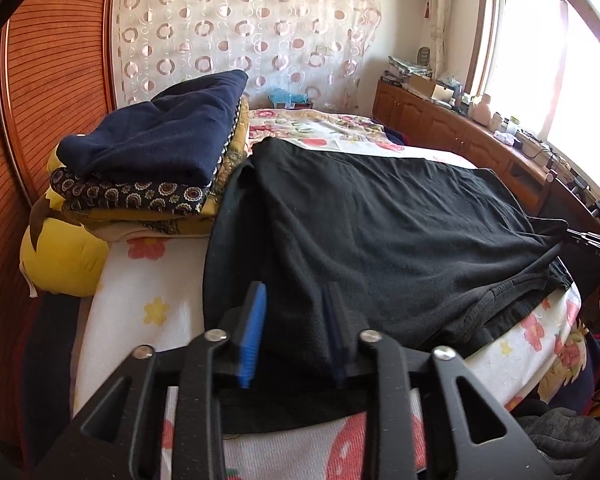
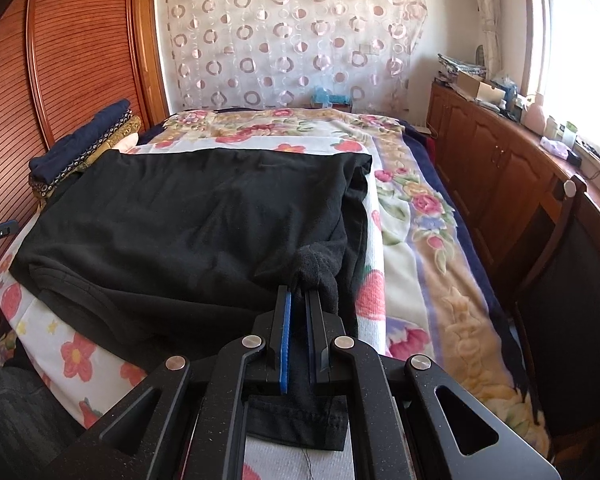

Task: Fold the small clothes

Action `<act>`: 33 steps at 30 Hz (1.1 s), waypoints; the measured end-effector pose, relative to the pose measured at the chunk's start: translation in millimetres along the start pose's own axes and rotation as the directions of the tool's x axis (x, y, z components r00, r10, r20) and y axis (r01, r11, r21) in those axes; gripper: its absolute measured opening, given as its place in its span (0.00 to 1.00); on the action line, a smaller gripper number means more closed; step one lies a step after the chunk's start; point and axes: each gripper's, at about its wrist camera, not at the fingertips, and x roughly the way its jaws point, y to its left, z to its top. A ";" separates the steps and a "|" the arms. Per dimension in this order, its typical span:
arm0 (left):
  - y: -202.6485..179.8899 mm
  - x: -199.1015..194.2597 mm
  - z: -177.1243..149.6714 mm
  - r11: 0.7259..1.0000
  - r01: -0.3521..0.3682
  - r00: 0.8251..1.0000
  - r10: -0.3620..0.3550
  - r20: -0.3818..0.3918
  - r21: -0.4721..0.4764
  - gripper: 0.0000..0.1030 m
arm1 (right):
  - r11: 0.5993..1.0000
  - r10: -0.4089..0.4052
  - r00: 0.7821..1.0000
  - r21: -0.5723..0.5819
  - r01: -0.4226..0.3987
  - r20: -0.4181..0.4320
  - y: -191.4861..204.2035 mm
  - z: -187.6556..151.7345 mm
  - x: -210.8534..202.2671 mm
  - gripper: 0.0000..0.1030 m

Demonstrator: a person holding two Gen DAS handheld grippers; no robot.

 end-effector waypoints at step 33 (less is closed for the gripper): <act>25.9 49.3 -19.0 0.997 -0.083 0.986 0.082 -0.146 -0.002 0.78 | 0.986 0.125 0.992 -0.117 -0.123 0.011 69.5 -7.3 26.0 0.42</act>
